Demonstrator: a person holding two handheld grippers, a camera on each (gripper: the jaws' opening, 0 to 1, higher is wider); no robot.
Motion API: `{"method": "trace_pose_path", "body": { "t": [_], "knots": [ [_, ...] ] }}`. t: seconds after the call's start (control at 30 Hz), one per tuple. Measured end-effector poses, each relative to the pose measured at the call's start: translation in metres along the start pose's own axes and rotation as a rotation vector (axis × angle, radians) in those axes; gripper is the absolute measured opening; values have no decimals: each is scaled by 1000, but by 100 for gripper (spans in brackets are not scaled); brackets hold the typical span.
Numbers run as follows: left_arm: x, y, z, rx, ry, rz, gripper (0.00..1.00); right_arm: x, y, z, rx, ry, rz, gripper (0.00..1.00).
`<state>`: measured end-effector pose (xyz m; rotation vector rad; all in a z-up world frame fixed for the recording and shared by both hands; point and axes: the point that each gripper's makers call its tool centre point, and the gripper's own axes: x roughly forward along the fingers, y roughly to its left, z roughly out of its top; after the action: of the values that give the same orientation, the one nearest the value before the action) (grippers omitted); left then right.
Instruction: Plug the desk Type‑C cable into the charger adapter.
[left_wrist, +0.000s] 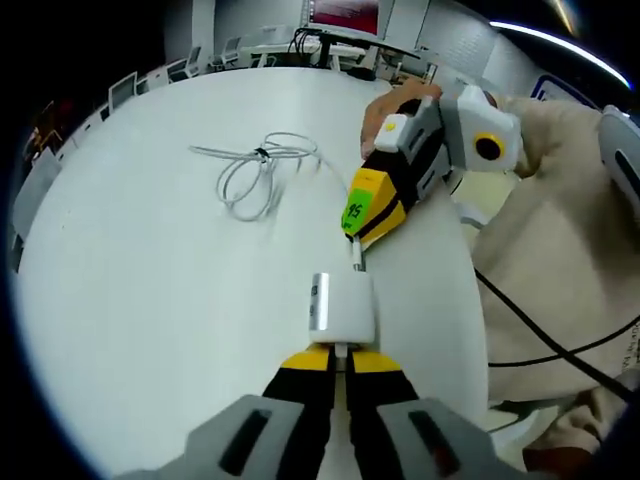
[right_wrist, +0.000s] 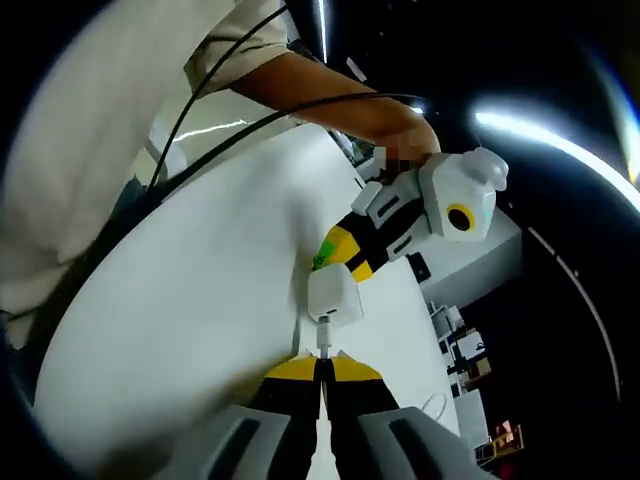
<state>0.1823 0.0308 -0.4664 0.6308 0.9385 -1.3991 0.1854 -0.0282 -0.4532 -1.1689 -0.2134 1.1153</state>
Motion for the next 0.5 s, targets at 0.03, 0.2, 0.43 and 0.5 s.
{"method": "trace_pose_path", "body": {
  "t": [0.03,0.2,0.43,0.5],
  "knots": [
    [0,0,0,0,0,1,5,1,1,0,-2,3,1,4],
    [-1,1,0,2,4,1,5,1,-1,1,-4,6,-12,4],
    [-1,0,1,1,2,1,5,2,-6,2,-11,-1,-26,4],
    [-1,0,1,2,2,2,5,2,-7,2,-16,1,-31,4]
  ]
}}
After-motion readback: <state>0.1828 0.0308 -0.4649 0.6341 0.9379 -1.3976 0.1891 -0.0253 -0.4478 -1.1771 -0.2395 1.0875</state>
